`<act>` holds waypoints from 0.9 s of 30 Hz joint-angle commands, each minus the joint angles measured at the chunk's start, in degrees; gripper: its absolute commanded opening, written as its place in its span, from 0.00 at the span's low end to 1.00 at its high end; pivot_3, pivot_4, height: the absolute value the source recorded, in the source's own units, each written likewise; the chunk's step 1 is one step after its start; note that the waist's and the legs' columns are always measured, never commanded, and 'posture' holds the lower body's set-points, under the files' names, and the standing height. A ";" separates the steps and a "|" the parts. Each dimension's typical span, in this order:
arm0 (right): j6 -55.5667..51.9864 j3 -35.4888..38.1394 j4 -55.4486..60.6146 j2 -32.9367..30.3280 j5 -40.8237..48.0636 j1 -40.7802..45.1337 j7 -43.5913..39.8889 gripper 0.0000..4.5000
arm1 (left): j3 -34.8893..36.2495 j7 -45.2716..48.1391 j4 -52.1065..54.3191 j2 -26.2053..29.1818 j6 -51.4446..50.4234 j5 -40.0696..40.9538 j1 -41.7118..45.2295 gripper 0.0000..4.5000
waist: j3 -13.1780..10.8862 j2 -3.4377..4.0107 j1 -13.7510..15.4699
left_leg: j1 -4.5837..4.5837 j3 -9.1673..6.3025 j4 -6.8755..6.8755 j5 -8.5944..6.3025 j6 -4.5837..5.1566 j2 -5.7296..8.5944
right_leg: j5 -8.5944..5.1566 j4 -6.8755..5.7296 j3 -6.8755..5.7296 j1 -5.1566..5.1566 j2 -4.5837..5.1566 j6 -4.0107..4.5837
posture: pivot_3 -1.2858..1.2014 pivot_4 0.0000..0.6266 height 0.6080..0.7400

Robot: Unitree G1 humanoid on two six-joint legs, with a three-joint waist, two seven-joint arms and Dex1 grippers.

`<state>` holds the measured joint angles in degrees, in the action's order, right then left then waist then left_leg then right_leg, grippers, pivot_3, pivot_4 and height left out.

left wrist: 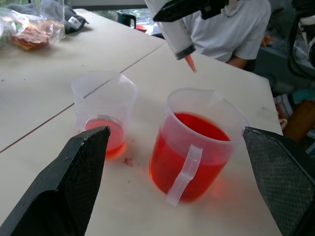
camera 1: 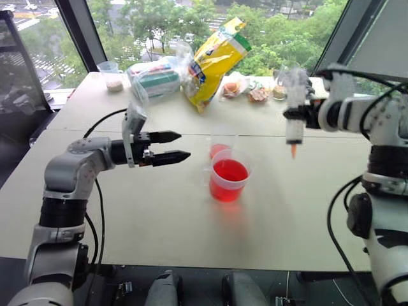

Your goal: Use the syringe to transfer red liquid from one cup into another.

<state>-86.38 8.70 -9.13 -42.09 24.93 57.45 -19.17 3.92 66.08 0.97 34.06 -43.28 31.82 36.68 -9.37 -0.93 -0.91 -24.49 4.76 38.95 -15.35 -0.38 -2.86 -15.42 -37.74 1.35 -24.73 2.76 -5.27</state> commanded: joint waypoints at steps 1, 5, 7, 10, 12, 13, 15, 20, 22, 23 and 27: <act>-4.41 -4.07 3.71 -4.45 0.51 -4.68 -1.80 0.31 | 0.12 0.19 3.55 0.82 0.58 1.80 -1.11 0.98 | 0.00 0.00 -0.21 | 0.01 0.00 0.00 0.00 0.00 -0.01 | 0.00 0.00 0.01 0.00 -0.04 0.00 | 0.52 0.24 1.00; -6.10 -4.83 5.73 -4.55 0.77 -9.61 -2.66 0.31 | -0.52 1.22 5.31 2.17 0.66 2.52 -2.62 0.98 | 0.00 0.00 -0.38 | 0.03 -0.01 0.00 0.00 0.00 -0.02 | 0.00 -0.01 0.04 -0.01 -0.10 -0.01 | 0.52 0.24 1.00; -6.10 -4.50 5.55 -3.40 0.16 -11.18 -2.30 0.31 | -1.06 1.63 5.58 2.85 1.25 2.32 -3.00 0.98 | 0.00 0.01 -0.32 | 0.03 -0.01 0.00 0.00 0.00 -0.02 | 0.01 -0.01 0.06 -0.02 -0.13 -0.01 | 0.52 0.24 1.00; -5.15 -4.31 4.59 -1.88 -0.97 -12.73 -1.59 0.31 | -1.85 2.35 5.96 3.69 2.14 1.77 -3.28 0.98 | 0.00 0.01 -0.16 | 0.03 -0.02 0.02 0.00 0.00 -0.02 | 0.01 -0.01 0.06 -0.01 -0.14 -0.01 | 0.52 0.24 1.00; -3.96 -3.96 3.51 -1.09 -1.61 -12.82 -1.32 0.31 | -2.33 2.90 6.42 4.38 2.49 1.83 -3.31 0.98 | 0.00 0.00 -0.07 | 0.02 -0.01 0.03 0.00 0.00 -0.01 | 0.01 0.00 0.06 0.00 -0.13 -0.01 | 0.52 0.24 1.00; -3.43 -3.76 2.85 -0.64 -1.95 -12.56 -1.17 0.31 | -2.58 3.16 6.51 4.75 2.81 1.78 -3.23 0.98 | 0.00 0.00 -0.01 | 0.01 -0.01 0.03 0.00 0.00 0.00 | 0.01 0.00 0.06 0.00 -0.12 -0.01 | 0.52 0.24 1.00; -2.89 -3.59 2.13 -0.09 -2.45 -12.16 -1.07 0.31 | -2.87 3.36 6.45 5.19 3.21 1.74 -3.09 0.98 | 0.00 0.00 -0.01 | 0.01 -0.02 0.03 0.00 0.00 -0.01 | 0.01 0.03 0.05 0.01 -0.13 -0.01 | 0.52 0.24 1.00; -2.36 -2.89 2.53 1.48 -3.03 -12.11 -0.86 0.86 | -3.08 3.19 5.94 5.36 3.34 2.07 -2.42 1.00 | 0.00 0.00 -0.13 | 0.02 -0.02 0.04 0.00 0.00 -0.01 | 0.01 0.05 0.06 0.02 -0.14 -0.01 | 0.52 0.24 1.00; -2.63 -2.60 6.11 0.00 -1.93 -12.65 -2.28 0.98 | -3.06 3.08 6.00 5.50 3.00 2.20 -2.49 1.00 | -0.01 0.00 -0.06 | 0.02 -0.03 0.03 0.00 0.00 -0.01 | 0.01 0.05 0.05 0.02 -0.15 -0.02 | 0.52 0.24 1.00; -2.90 -2.32 8.10 -0.88 -1.29 -13.00 -3.07 0.98 | -2.96 3.01 6.13 5.58 2.87 2.30 -2.63 1.00 | -0.01 0.00 -0.04 | 0.01 -0.03 0.02 0.00 0.00 -0.01 | 0.01 0.05 0.05 0.01 -0.14 -0.02 | 0.52 0.24 1.00; -1.44 -0.71 20.13 -7.04 2.32 -16.69 -8.27 0.98 | -1.82 2.73 7.61 6.60 1.70 3.30 -3.89 1.00 | -0.01 0.00 0.24 | -0.02 -0.03 -0.01 -0.02 0.03 -0.01 | 0.01 0.12 0.04 0.01 -0.13 -0.03 | 0.52 0.24 1.00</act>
<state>-89.09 5.36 4.50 -46.42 25.05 41.61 -24.73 0.75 68.60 6.12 39.47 -41.23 33.56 33.13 -9.38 -0.93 -0.67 -24.53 4.72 38.92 -15.37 -0.34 -2.88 -15.41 -37.57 1.38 -24.72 2.63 -5.30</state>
